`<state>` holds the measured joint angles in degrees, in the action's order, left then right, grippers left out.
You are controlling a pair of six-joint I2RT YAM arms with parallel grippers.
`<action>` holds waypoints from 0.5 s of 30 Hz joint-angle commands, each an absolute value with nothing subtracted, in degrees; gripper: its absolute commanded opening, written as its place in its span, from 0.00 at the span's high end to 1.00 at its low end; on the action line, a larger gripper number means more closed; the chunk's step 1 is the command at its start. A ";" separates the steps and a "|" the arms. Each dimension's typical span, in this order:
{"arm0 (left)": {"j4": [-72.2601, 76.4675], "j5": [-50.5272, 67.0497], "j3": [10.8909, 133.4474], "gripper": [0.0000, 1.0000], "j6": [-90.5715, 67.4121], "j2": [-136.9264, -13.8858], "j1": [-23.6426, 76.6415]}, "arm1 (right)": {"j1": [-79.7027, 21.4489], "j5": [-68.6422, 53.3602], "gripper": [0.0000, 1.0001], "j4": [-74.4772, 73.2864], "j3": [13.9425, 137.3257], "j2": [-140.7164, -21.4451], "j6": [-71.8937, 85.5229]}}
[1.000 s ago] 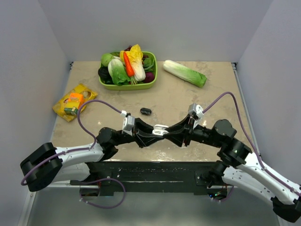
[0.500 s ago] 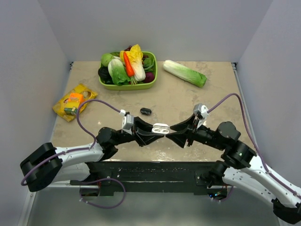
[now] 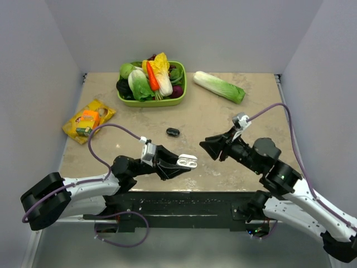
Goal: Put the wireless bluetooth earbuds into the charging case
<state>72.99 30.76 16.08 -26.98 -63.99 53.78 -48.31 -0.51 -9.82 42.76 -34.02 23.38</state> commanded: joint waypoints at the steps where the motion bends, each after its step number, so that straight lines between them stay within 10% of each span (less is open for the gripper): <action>1: 90.18 31.46 15.82 1.00 -26.46 -62.40 54.05 | -48.25 -2.89 0.62 -10.64 46.49 -39.37 23.64; 15: 89.91 31.03 16.96 1.00 -25.93 -64.16 53.96 | -48.25 -18.97 0.59 -6.68 44.91 -41.57 22.06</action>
